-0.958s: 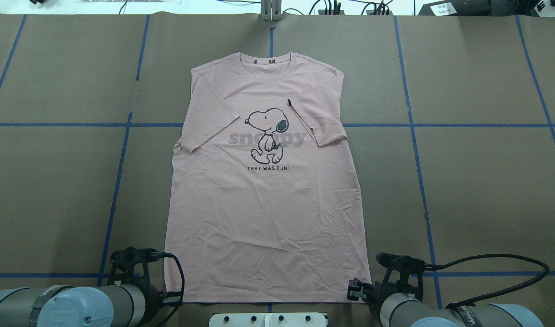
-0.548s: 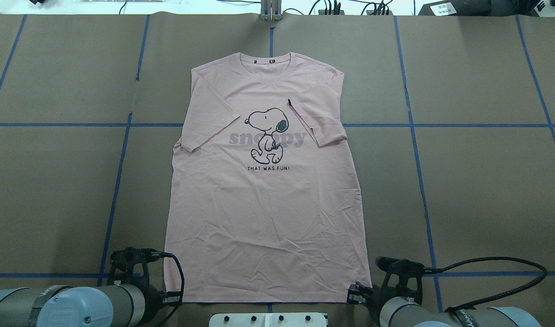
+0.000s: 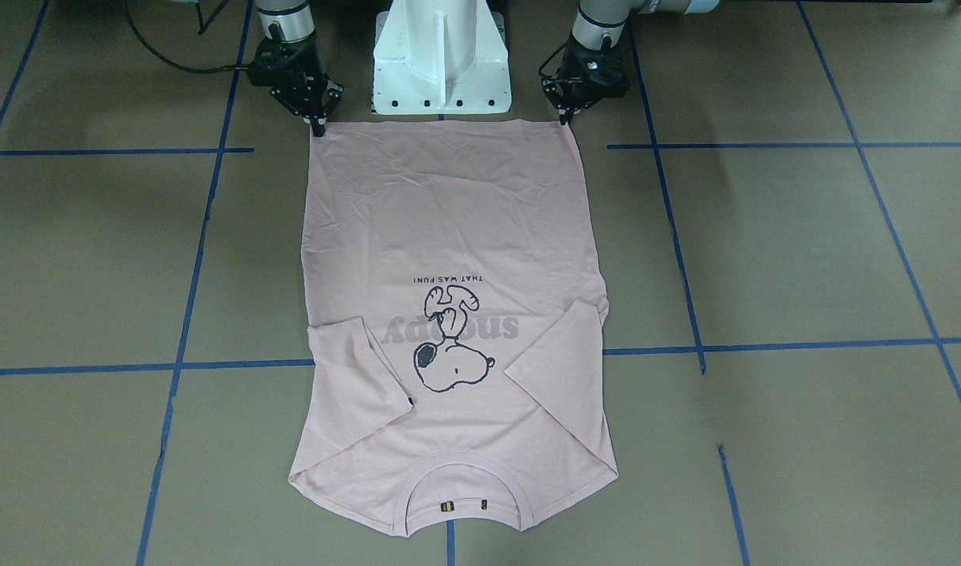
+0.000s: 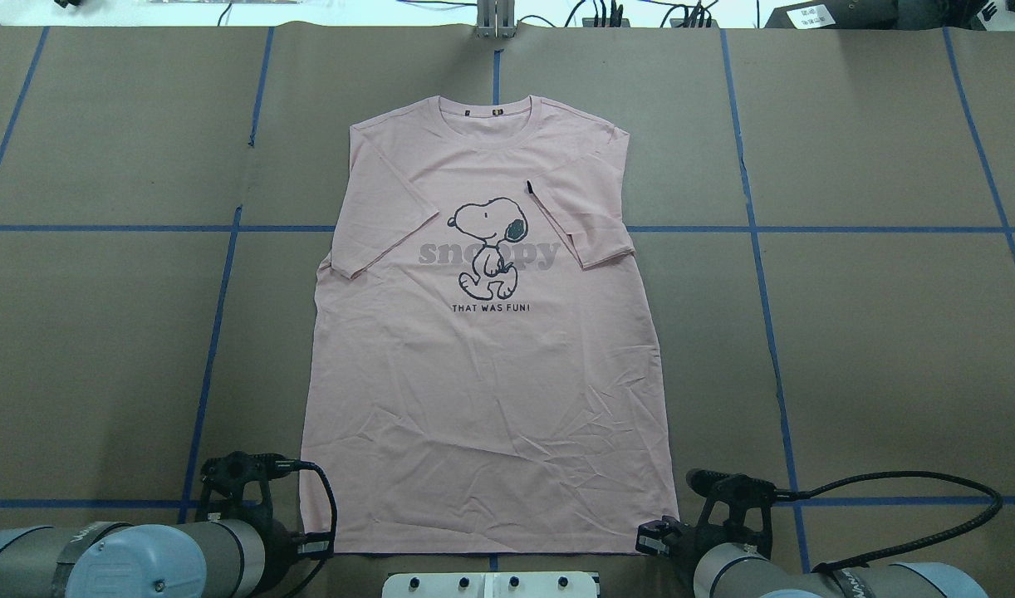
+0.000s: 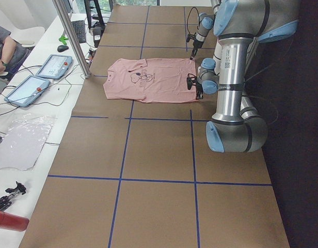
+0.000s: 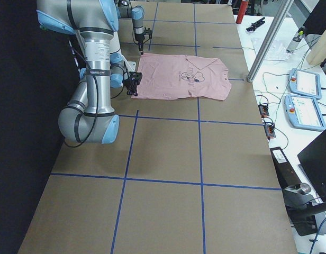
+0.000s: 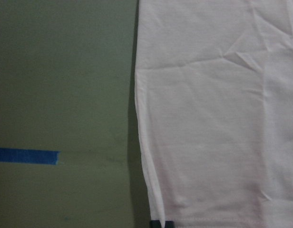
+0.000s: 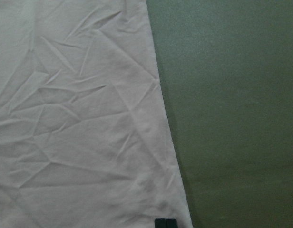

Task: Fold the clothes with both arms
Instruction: 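Align both grippers on the hem corners and close on the fabric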

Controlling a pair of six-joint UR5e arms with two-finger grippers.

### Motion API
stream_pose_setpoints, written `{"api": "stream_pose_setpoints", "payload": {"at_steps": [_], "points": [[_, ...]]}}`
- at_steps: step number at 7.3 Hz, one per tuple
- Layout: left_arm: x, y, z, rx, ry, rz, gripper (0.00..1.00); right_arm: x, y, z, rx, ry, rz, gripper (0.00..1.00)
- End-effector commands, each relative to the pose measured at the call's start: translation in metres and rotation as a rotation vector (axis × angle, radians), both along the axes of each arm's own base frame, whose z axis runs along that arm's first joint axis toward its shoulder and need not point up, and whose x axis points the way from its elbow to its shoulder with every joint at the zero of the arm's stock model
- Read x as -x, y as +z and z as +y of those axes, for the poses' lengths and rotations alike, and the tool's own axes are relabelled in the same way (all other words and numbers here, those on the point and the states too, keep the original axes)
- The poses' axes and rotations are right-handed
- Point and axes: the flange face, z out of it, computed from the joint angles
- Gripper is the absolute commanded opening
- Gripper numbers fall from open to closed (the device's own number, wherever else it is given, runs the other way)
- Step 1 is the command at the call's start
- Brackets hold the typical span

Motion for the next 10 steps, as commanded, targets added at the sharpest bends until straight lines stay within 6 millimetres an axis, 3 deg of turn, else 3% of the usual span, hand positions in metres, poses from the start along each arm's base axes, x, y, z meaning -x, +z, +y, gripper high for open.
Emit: {"api": "stream_pose_setpoints", "payload": {"at_steps": [1, 2, 10], "points": [[0.0, -0.001, 0.0, 0.0, 0.0, 0.002, 0.0, -0.003, 0.001, -0.002, -0.002, -0.005, 0.005, 0.31], [0.0, -0.002, 0.0, 0.0, 0.0, 0.005, 0.0, -0.003, 0.0, 0.0, -0.003, -0.009, 0.029, 0.43], [0.0, -0.001, 0.0, -0.001, 0.001, 0.002, 0.0, 0.003, 0.006, 0.018, -0.006, -0.039, 0.063, 0.46]]}}
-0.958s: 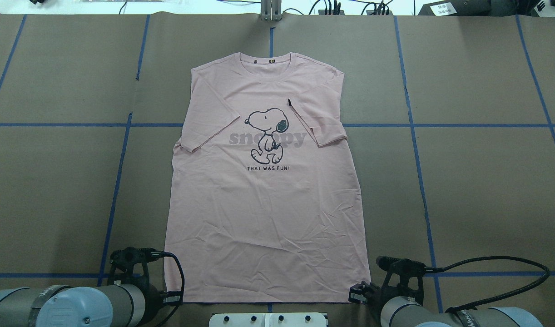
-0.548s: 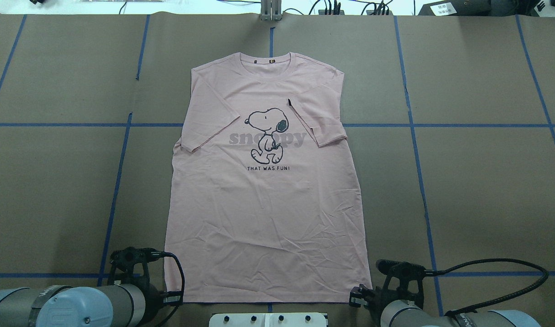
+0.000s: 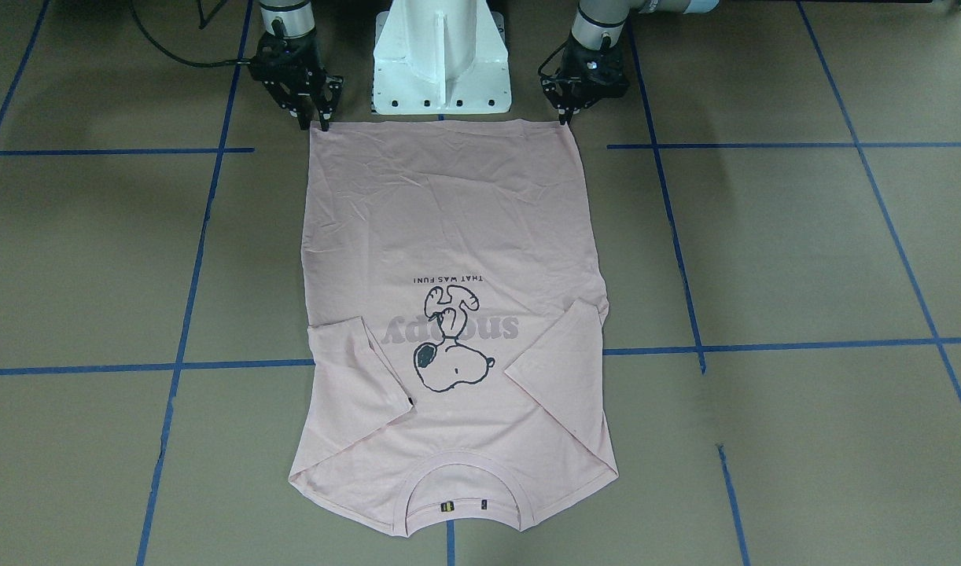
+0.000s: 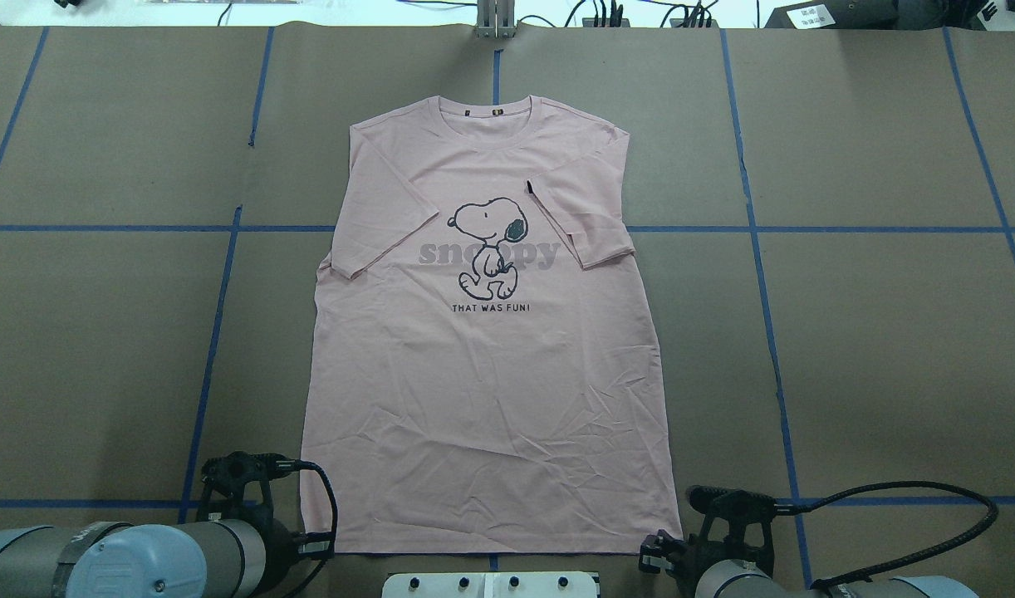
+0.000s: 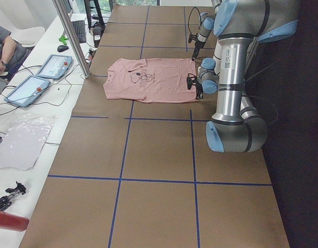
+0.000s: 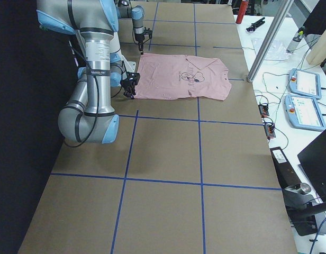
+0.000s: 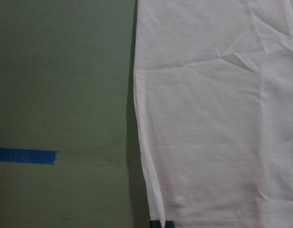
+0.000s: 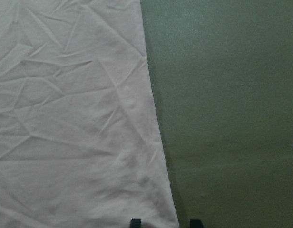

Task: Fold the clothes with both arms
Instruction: 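Align both grippers on the hem corners and close on the fabric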

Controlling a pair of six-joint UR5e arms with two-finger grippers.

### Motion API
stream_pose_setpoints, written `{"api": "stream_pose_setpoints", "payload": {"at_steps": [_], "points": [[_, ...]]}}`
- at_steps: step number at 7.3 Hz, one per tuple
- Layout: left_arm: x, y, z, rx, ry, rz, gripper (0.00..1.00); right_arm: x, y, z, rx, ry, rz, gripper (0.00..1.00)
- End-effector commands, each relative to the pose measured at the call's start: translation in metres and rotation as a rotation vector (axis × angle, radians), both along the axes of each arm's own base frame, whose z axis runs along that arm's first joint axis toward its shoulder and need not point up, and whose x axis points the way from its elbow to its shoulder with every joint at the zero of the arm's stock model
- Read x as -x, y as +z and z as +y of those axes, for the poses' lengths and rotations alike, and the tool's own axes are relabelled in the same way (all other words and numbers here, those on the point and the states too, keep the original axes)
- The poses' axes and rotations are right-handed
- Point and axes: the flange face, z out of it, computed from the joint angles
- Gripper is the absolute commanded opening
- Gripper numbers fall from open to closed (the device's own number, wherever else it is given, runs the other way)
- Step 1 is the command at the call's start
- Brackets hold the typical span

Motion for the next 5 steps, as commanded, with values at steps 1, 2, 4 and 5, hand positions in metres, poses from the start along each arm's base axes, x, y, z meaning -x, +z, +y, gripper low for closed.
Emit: {"api": "stream_pose_setpoints", "payload": {"at_steps": [1, 2, 4, 5], "points": [[-0.0005, -0.0008, 0.0009, 0.001, 0.003, 0.002, 0.0, 0.0024, 0.0017, 0.0042, -0.002, -0.006, 0.004, 0.47], [-0.0003, -0.0008, 0.0001, -0.001, 0.002, 0.001, 0.0, 0.0034, 0.001, 0.0043, -0.001, -0.006, 0.003, 0.47], [0.0001, -0.0015, 0.0002, -0.001, 0.002, 0.003, 0.0, 0.0043, 0.0001, 0.0041, 0.005, 0.004, -0.002, 0.0], [0.0004, -0.0022, 0.0002, -0.001, 0.002, 0.005, 0.0, 0.0045, -0.0006, 0.0034, 0.019, 0.021, -0.009, 0.0]]}}
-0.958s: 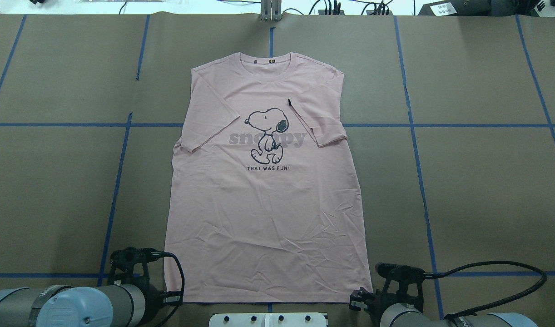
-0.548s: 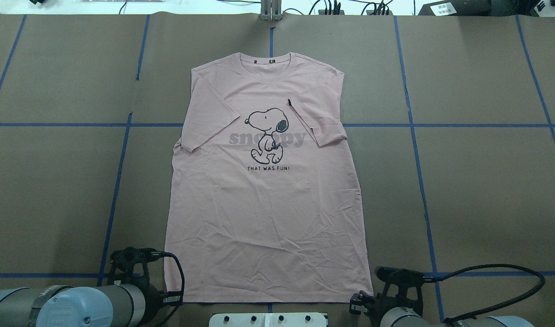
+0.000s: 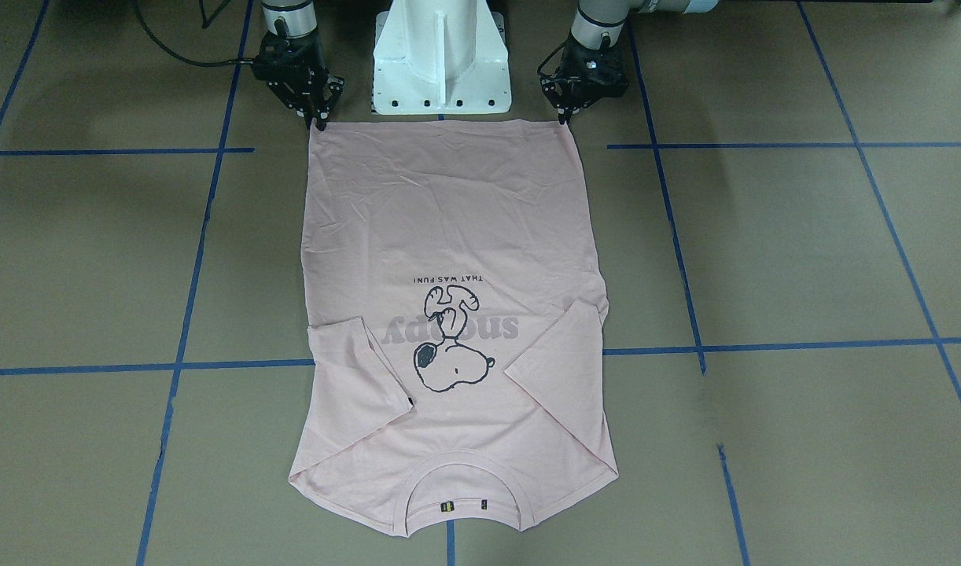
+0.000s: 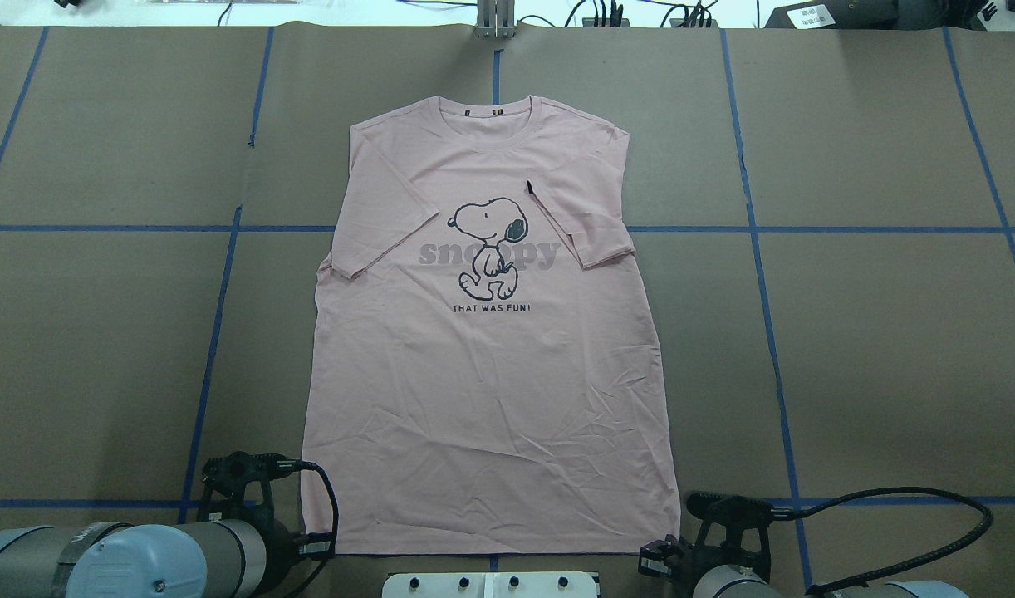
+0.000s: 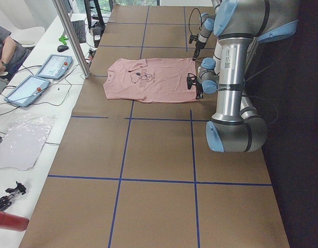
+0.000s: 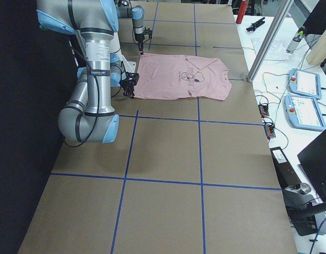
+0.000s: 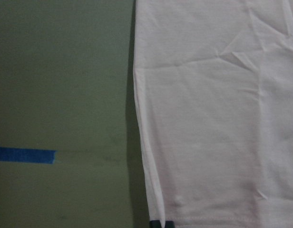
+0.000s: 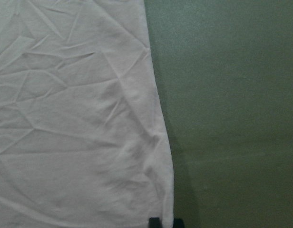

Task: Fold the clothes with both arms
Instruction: 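Align both grippers on the hem corners and close on the fabric, then lift the hem with both grippers and pull it toward the collar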

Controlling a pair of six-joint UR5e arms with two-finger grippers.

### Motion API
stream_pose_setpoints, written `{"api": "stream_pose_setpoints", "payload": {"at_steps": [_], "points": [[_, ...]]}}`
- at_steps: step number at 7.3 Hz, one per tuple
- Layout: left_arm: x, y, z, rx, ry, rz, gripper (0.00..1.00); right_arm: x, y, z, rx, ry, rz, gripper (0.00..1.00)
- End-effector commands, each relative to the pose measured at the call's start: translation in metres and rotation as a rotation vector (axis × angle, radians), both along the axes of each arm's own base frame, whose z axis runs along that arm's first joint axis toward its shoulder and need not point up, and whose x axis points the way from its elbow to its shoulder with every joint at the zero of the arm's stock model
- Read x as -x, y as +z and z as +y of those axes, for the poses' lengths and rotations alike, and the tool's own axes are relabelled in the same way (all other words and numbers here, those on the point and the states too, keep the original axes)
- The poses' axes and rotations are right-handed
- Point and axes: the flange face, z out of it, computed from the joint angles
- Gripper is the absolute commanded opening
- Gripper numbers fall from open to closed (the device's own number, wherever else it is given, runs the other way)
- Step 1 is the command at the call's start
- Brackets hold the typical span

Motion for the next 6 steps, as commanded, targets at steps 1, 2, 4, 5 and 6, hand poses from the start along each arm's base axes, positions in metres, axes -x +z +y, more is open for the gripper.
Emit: {"api": "stream_pose_setpoints", "payload": {"at_steps": [1, 2, 4, 5, 6], "points": [[0.001, -0.002, 0.0, 0.0, 0.0, 0.004, 0.0, -0.001, -0.004, -0.001, 0.013, 0.016, -0.012, 0.0], [0.001, -0.004, 0.001, -0.001, 0.002, 0.009, 0.0, -0.004, -0.008, -0.005, 0.016, 0.02, -0.022, 0.0], [0.032, -0.058, 0.003, 0.012, 0.037, 0.098, 0.0, -0.045, -0.051, -0.02, 0.02, 0.037, -0.073, 0.0], [0.072, -0.096, 0.009, 0.035, 0.097, 0.106, 0.0, -0.089, -0.093, -0.025, 0.036, 0.028, -0.047, 0.0], [0.126, -0.146, 0.016, 0.048, 0.155, 0.139, 0.0, -0.148, -0.136, -0.031, 0.079, 0.008, -0.039, 0.0]]}}
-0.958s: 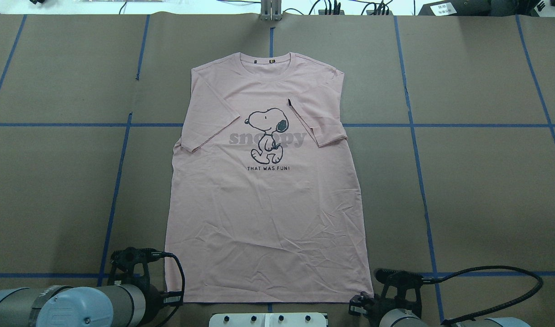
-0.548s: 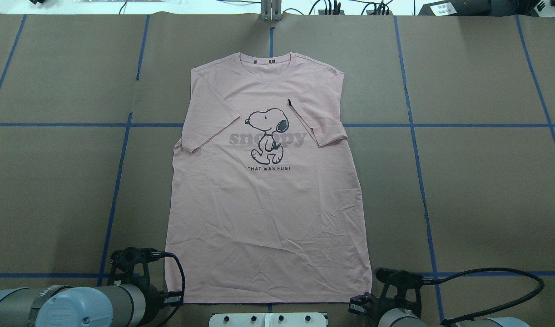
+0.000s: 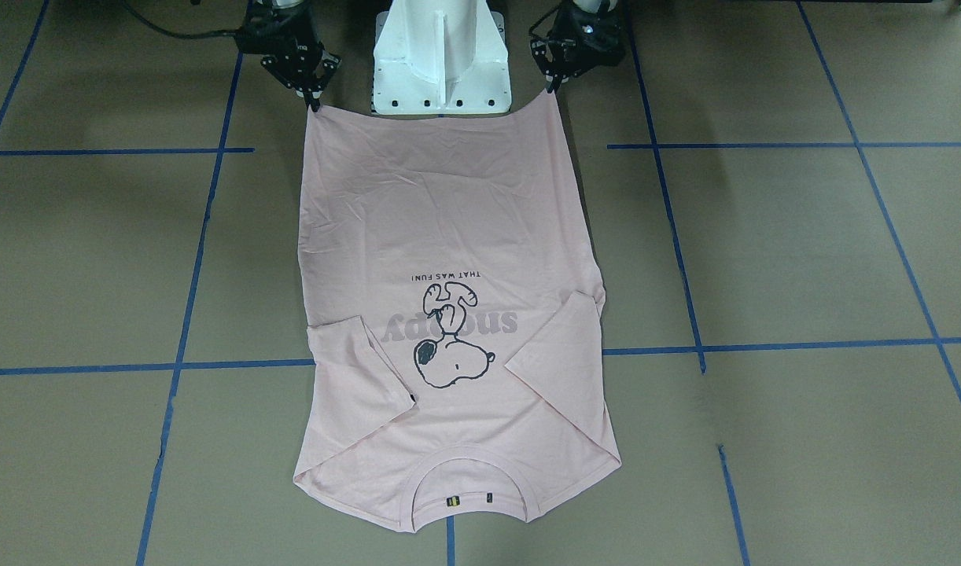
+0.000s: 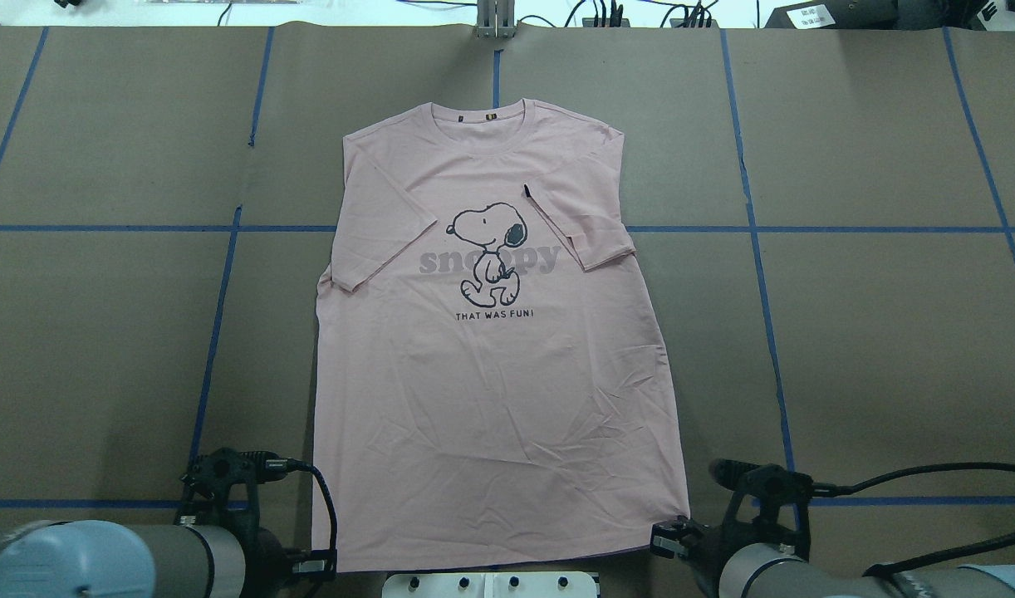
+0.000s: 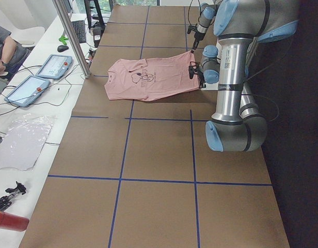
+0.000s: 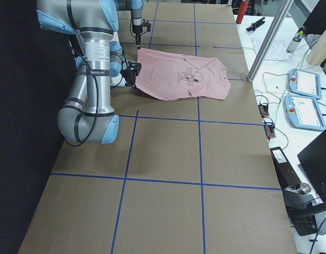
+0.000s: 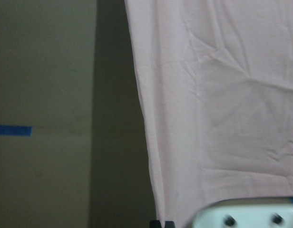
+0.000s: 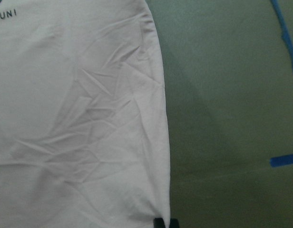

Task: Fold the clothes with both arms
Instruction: 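Lift the hem with both grippers and pull it toward the collar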

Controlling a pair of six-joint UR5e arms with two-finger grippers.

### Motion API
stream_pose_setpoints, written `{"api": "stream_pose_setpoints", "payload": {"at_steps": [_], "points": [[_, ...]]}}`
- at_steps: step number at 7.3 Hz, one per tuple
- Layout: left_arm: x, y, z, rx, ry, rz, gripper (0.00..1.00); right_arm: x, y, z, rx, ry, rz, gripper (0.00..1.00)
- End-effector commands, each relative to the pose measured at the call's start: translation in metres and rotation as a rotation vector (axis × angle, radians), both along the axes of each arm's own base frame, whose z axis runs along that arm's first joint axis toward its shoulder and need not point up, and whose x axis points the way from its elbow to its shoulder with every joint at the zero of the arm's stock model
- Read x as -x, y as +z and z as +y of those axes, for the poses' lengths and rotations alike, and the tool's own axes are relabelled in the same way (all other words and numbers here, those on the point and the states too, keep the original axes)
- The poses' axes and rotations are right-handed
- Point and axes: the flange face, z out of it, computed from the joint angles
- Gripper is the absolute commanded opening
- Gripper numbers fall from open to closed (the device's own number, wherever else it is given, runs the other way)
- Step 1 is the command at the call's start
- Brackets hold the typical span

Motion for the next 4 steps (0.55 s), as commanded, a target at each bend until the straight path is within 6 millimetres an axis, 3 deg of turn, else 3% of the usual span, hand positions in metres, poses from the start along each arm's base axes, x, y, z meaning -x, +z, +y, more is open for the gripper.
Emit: {"api": "stream_pose_setpoints", "payload": {"at_steps": [1, 2, 3, 4], "points": [[0.103, -0.102, -0.002, 0.008, 0.074, 0.097, 0.0, -0.112, -0.09, -0.014, 0.104, -0.048, -0.022, 0.0], [0.127, -0.133, -0.028, 0.005, 0.049, 0.133, 0.0, -0.121, -0.119, -0.033, 0.103, -0.058, -0.015, 0.0], [0.133, -0.137, -0.05, -0.058, 0.038, 0.128, 0.0, -0.118, -0.128, -0.044, 0.051, -0.088, 0.013, 0.0], [0.116, -0.126, -0.08, -0.158, 0.044, 0.06, 0.0, -0.109, -0.13, -0.063, -0.005, -0.094, 0.052, 0.0]]}}
